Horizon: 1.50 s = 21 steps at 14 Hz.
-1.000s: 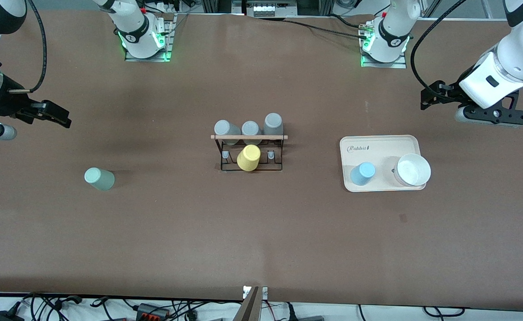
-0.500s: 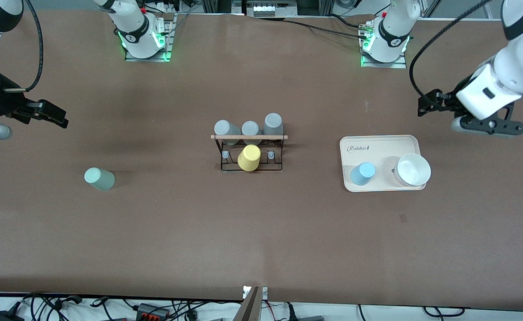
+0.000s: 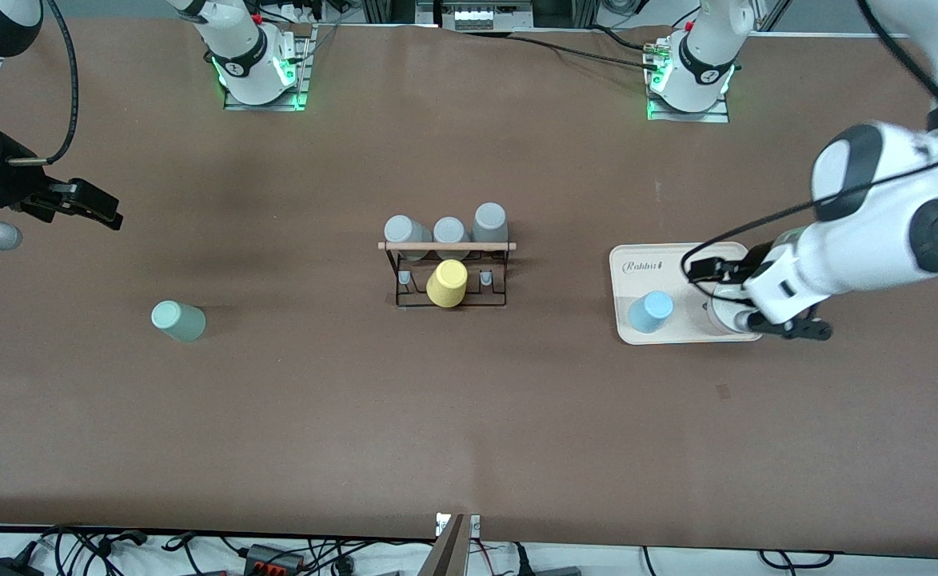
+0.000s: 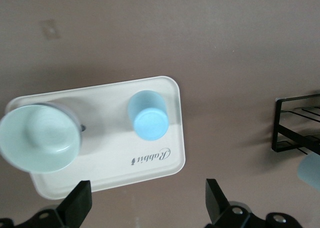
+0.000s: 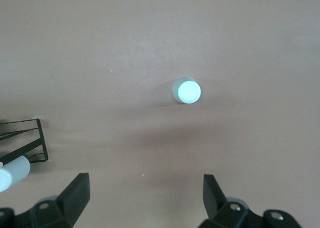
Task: Hang scattered cups on rack with three cups
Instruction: 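Lower the left gripper and close it around the light blue cup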
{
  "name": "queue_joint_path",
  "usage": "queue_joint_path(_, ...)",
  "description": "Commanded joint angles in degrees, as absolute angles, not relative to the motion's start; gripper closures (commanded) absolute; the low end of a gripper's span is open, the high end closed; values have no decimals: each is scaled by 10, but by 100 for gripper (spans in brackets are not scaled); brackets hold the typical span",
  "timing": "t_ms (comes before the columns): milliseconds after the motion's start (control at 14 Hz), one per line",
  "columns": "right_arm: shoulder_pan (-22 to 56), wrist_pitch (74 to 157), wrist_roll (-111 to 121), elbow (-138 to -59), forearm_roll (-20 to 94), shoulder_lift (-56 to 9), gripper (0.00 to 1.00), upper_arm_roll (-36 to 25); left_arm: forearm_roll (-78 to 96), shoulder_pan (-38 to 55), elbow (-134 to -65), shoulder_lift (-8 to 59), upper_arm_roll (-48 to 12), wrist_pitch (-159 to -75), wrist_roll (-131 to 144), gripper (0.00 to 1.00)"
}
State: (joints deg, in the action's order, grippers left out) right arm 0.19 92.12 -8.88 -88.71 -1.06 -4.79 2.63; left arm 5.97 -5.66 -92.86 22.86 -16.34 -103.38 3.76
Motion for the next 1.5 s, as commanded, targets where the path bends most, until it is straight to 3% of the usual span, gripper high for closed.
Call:
queue_joint_path(0, 4, 918, -89, -877, -18, -50, 0, 29, 40, -40, -960, 257, -165, -1092, 53, 0)
queue_joint_path(214, 4, 918, -90, -878, -18, -50, 0, 29, 23, -14, -1035, 266, -165, -1185, 67, 0)
queue_joint_path(1000, 6, 918, -94, -878, -18, -49, 0, 30, -61, -15, -1028, 319, -165, -1237, 69, 3)
queue_joint_path(1071, 6, 916, -95, -878, -18, -49, 0, 30, -61, -15, -1027, 319, -165, -1237, 71, 29)
queue_joint_path(1214, 6, 911, -95, -877, -17, -49, 0, 30, -65, -14, -1026, 320, -165, -1237, 79, 52)
queue_joint_path(1357, 6, 911, -96, -877, -11, -46, 0, 30, -66, -21, -1018, 321, -165, -1234, 47, 83)
queue_joint_path(1429, 6, 904, -97, -877, -11, -45, 0, 30, -65, -23, -1018, 320, -165, -1233, 26, 91)
